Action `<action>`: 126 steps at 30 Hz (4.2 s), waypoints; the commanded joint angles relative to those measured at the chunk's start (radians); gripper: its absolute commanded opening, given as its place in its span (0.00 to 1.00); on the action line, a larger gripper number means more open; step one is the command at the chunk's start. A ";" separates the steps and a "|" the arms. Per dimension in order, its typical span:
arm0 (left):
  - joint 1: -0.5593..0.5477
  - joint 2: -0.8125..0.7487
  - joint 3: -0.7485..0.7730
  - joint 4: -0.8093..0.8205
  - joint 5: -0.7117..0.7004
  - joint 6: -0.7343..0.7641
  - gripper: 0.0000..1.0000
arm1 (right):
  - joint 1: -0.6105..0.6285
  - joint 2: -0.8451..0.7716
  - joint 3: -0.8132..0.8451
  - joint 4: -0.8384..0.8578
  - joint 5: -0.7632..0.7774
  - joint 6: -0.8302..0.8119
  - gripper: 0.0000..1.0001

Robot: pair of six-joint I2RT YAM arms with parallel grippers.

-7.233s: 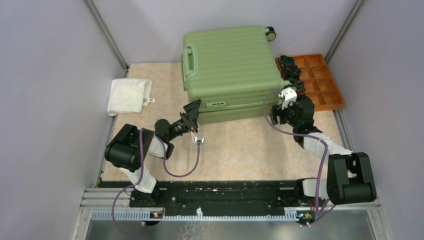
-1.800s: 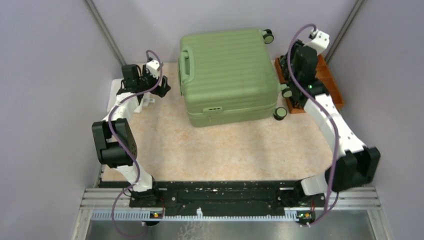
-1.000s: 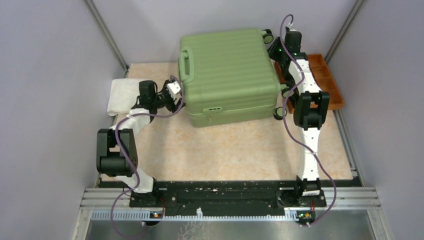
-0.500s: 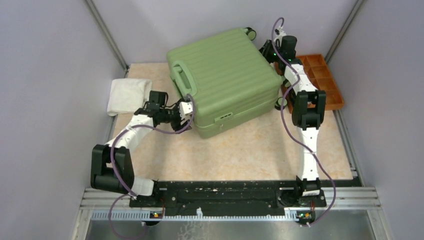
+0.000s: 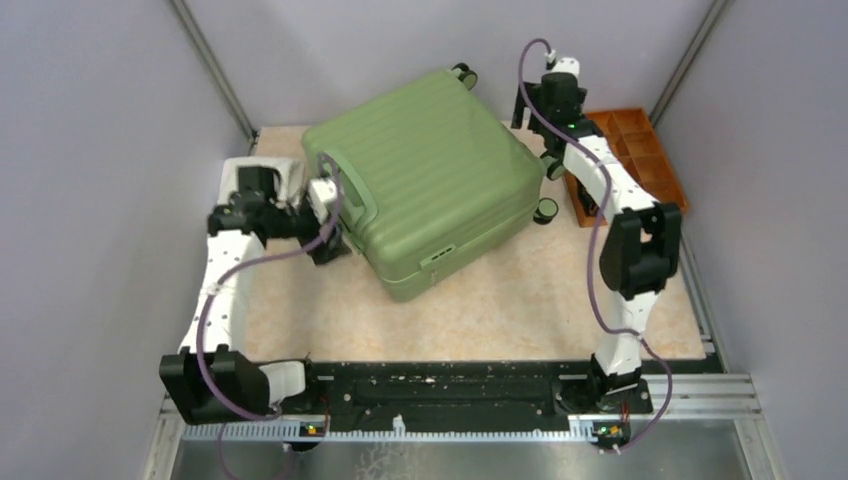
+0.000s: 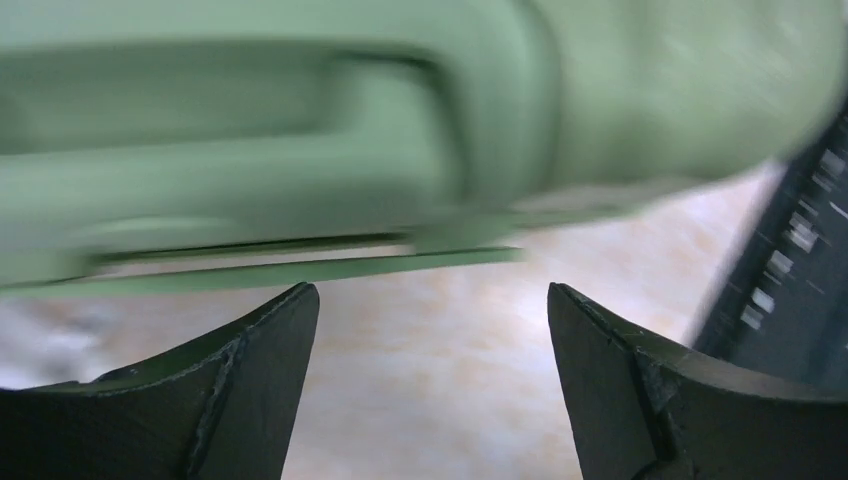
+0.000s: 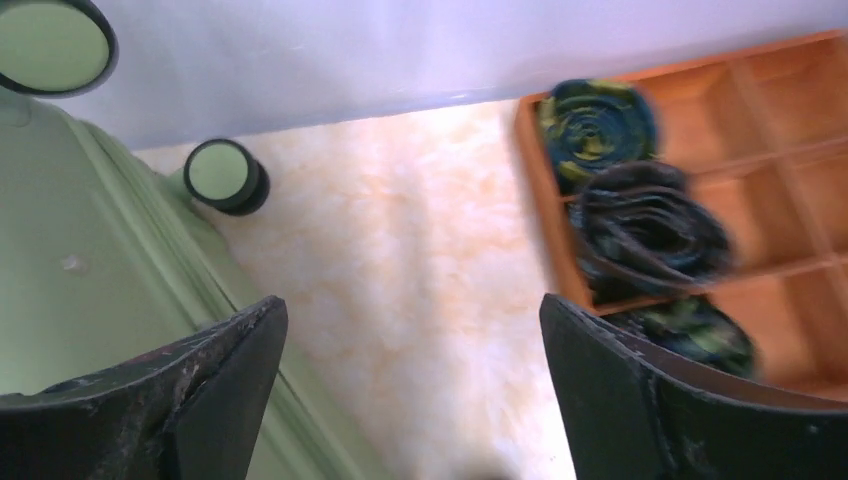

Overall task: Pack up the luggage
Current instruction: Zip the luggage at the center of the board.

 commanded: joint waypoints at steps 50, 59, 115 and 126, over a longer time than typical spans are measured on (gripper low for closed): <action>0.144 0.059 -0.160 0.661 0.012 0.057 0.83 | 0.062 -0.399 -0.590 0.209 -0.203 0.302 0.57; 0.134 -0.082 -0.324 0.792 -0.070 0.306 0.87 | 0.301 -0.770 -1.269 0.638 -0.293 -0.109 0.72; -0.114 -0.143 -0.382 1.009 -0.120 0.430 0.80 | 0.690 -0.585 -1.481 1.318 -0.218 -0.357 0.00; -0.157 -0.154 -0.362 0.947 -0.120 0.454 0.79 | 0.774 -0.688 -1.484 1.265 -0.183 -0.333 0.00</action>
